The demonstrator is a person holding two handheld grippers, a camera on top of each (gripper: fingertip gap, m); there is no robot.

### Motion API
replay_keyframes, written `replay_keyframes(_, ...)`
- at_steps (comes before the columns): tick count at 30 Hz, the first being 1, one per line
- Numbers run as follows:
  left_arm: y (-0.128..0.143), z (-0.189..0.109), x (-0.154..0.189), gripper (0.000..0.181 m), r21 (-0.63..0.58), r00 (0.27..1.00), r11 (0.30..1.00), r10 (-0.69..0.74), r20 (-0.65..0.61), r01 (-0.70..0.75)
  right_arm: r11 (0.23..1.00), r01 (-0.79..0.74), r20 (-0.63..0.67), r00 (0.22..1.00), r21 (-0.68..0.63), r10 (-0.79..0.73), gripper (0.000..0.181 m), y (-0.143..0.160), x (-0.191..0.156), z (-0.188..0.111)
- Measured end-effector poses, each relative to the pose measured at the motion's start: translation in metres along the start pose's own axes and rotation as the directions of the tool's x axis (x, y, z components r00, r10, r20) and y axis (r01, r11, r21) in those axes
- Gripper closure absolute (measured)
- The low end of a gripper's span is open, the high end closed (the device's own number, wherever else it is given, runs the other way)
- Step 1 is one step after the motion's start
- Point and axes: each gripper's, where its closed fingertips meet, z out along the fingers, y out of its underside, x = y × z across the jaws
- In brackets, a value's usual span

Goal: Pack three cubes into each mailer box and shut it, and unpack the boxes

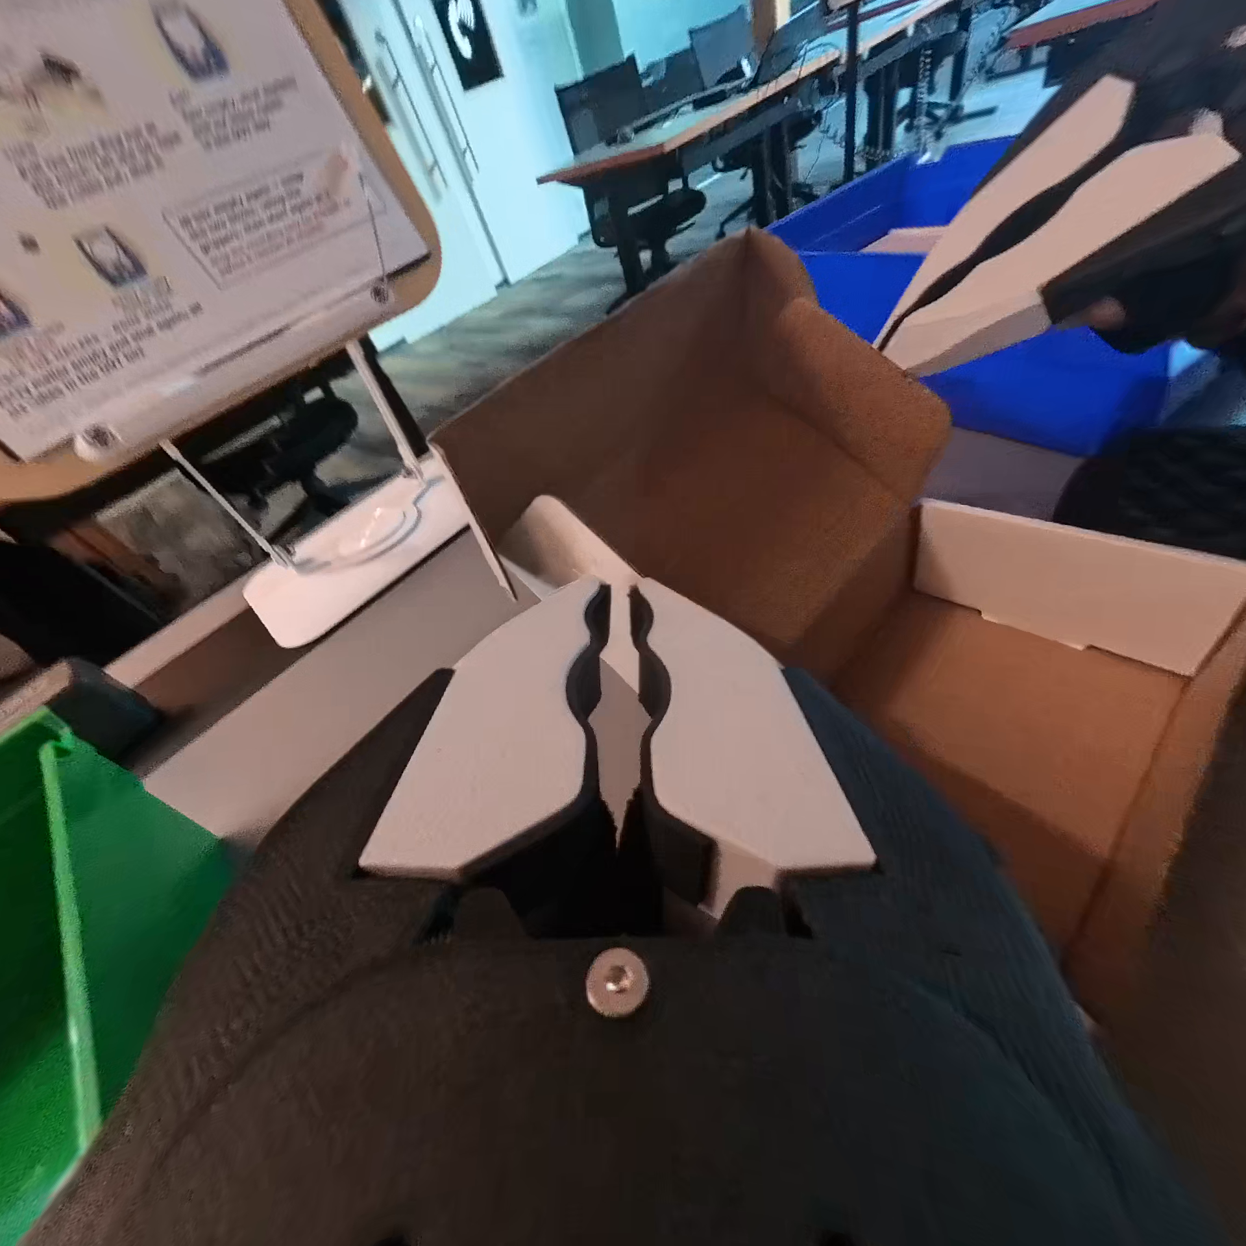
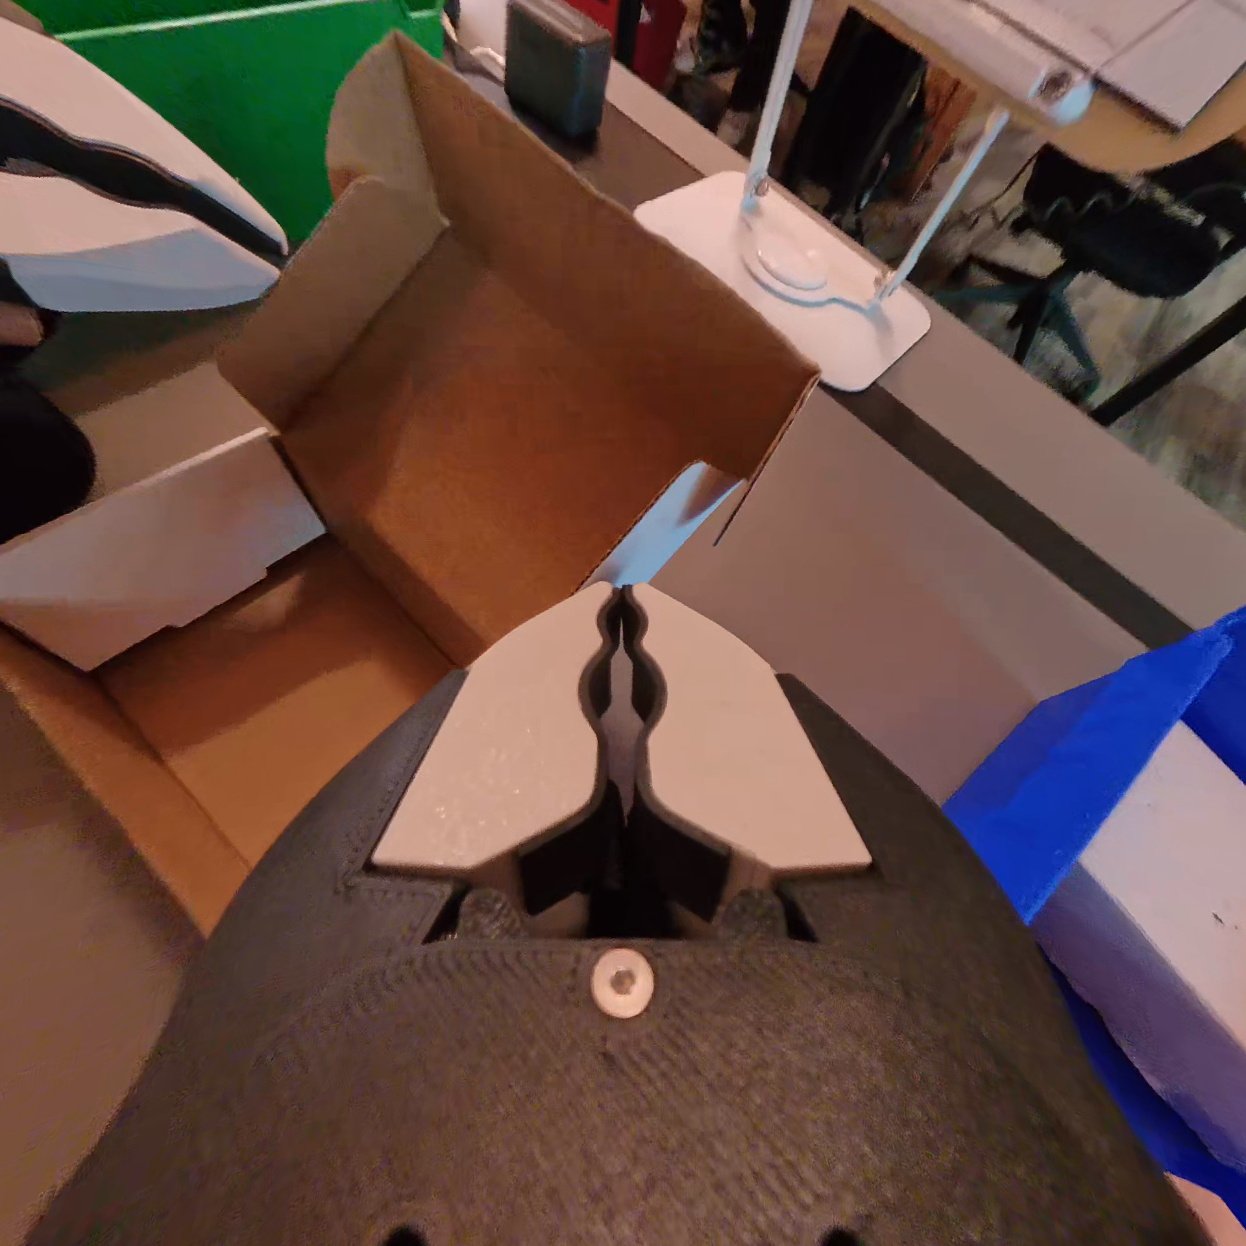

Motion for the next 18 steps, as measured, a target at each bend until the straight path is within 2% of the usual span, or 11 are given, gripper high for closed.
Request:
replay_keyframes(1,-0.002,-0.005,0.005,0.176,0.017,1.000,0.999,0.027,0.000,-0.027,1.000,0.017,-0.010,1.000,0.019,-0.017,0.181,0.000,-0.004,-0.005)
replay_keyframes(5,0.001,-0.025,0.027,0.177,0.049,0.993,0.993,0.110,-0.028,-0.109,0.993,0.094,-0.039,0.995,0.072,-0.092,0.181,0.009,-0.020,-0.023)
replay_keyframes(9,0.011,-0.039,0.049,0.168,0.034,0.980,0.982,0.189,-0.065,-0.187,0.986,0.148,-0.011,0.989,0.077,-0.148,0.181,0.026,-0.043,-0.032)
replay_keyframes(13,0.022,-0.037,0.055,0.167,-0.005,0.964,0.965,0.261,-0.045,-0.262,0.975,0.217,-0.013,0.976,0.052,-0.217,0.181,0.038,-0.052,-0.030)
replay_keyframes(18,0.035,-0.046,0.060,0.165,-0.072,0.940,0.939,0.328,-0.090,-0.335,0.975,0.222,0.035,0.974,0.016,-0.222,0.178,0.054,-0.056,-0.028)
